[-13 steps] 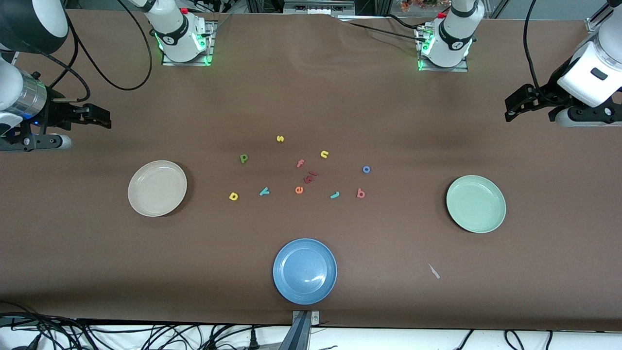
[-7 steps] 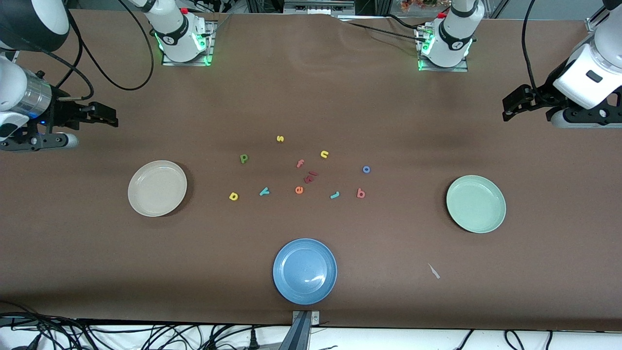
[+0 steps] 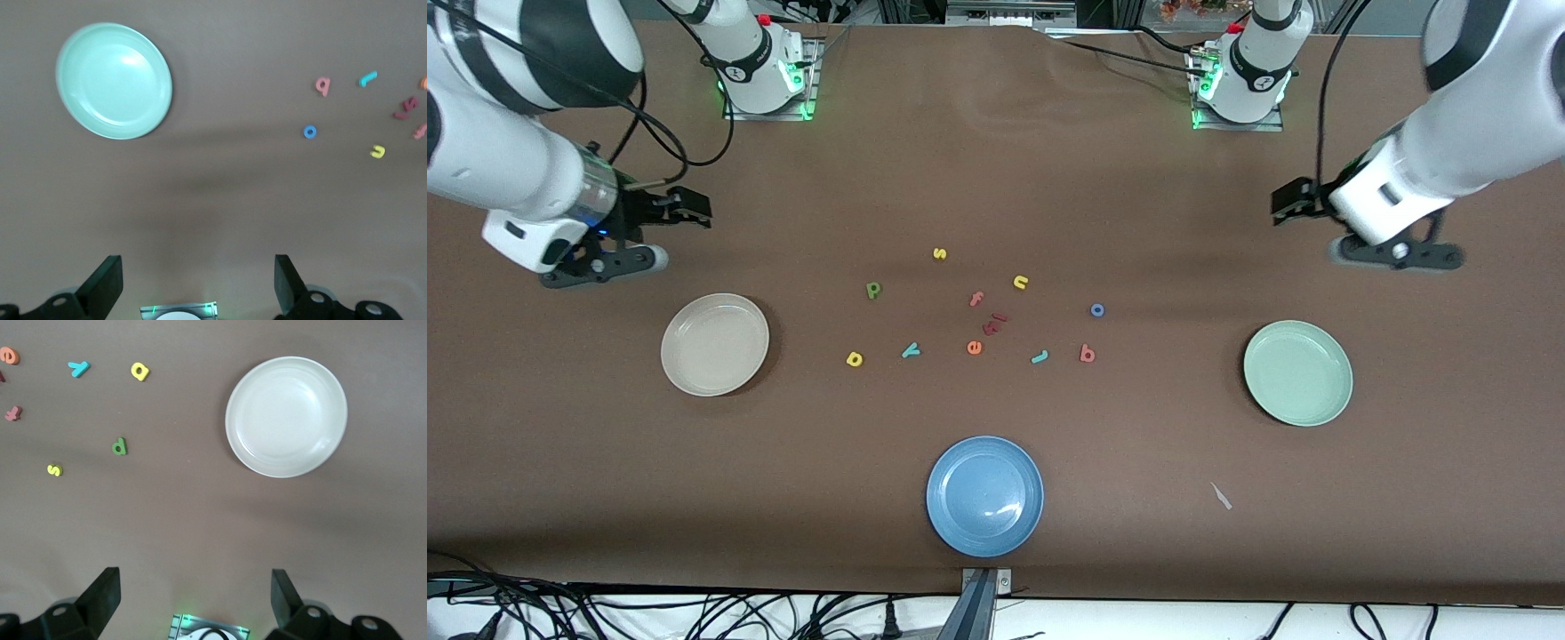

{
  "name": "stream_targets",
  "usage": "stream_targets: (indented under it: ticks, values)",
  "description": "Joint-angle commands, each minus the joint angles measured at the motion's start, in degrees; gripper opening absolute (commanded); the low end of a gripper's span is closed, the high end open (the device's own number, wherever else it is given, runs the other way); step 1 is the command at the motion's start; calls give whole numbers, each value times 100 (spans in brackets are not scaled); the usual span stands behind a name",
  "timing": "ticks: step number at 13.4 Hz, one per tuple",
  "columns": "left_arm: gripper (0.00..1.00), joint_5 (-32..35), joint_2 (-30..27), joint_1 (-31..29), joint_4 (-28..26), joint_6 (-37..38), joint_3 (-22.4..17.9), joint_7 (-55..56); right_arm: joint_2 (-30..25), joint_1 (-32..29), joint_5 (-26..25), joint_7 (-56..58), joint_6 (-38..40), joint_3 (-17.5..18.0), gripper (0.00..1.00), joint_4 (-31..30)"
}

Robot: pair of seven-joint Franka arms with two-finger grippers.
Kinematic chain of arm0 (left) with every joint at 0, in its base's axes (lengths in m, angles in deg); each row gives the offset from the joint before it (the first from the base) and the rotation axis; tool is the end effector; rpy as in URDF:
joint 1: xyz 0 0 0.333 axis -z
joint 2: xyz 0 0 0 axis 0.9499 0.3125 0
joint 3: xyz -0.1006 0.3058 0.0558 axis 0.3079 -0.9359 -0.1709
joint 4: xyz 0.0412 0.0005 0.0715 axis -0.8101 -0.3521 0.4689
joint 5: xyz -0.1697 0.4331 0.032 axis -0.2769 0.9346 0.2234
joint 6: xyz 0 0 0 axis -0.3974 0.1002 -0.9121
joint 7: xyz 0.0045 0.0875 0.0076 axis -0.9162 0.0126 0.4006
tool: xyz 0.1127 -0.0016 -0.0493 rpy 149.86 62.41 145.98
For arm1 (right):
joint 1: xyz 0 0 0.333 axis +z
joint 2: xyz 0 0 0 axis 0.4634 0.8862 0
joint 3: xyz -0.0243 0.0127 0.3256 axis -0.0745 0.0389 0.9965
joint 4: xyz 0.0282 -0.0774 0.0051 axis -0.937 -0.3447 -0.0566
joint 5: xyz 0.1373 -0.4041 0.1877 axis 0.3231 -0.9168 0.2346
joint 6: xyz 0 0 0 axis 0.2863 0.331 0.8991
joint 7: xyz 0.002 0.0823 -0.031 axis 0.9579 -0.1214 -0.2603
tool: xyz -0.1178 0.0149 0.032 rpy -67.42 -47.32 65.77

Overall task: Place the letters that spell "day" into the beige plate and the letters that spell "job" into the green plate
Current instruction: 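Reach the right gripper to the green d while the left gripper reaches the pink q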

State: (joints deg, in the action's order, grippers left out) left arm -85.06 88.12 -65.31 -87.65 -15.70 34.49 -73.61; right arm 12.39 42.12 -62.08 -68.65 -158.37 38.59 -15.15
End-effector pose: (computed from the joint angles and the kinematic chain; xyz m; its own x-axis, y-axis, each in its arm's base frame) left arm 0.6318 -0.1445 0.5140 0.9633 -0.0953 -0.2510 -0.0885 -0.9953 0.0383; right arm 0.6354 0.1279 0.4860 0.9484 0.2210 -0.2273 0.2179 -0.9752 -0.0388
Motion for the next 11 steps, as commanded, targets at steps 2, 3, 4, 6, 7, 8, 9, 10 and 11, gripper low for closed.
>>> stream_targets:
  ticks: [2, 3, 4, 6, 7, 8, 9, 10, 11]
  values:
    - [100, -79, 1056, 450, 368, -252, 34, -106, 34, 682, 83, -1221, -1175, -16, 100, -742]
    - [100, -97, 1293, 468, 491, -429, 43, -106, 69, 928, 91, -1390, -1606, -16, 100, -1032]
    - [100, -105, 1574, 564, 649, -517, 43, -88, 35, 1009, 83, -1548, -1932, 10, 100, -1287]
    - [100, -106, 2215, 871, 1157, -597, 34, -62, 95, 1010, 83, -1620, -2206, 133, 100, -1473]
    - [100, -106, 2514, 1012, 1369, -797, 34, -62, 113, 1018, 91, -1716, -2608, 142, 100, -1735]
    - [100, -106, 2752, 1100, 1440, -1139, 34, -53, 113, 1027, 91, -1734, -3247, 203, 100, -2147]
    - [97, -193, 2946, 1127, 1441, -1508, 43, -62, 131, 1036, 83, -1830, -3854, 335, 100, -2525]
    - [92, -394, 3113, 1206, 1433, -1807, 34, -62, 288, 1036, 83, -1901, -4408, 388, 100, -2824]
    - [84, -422, 3237, 1302, 1415, -2045, 34, -53, 481, 1097, 83, -1936, -4953, 415, 100, -3062]
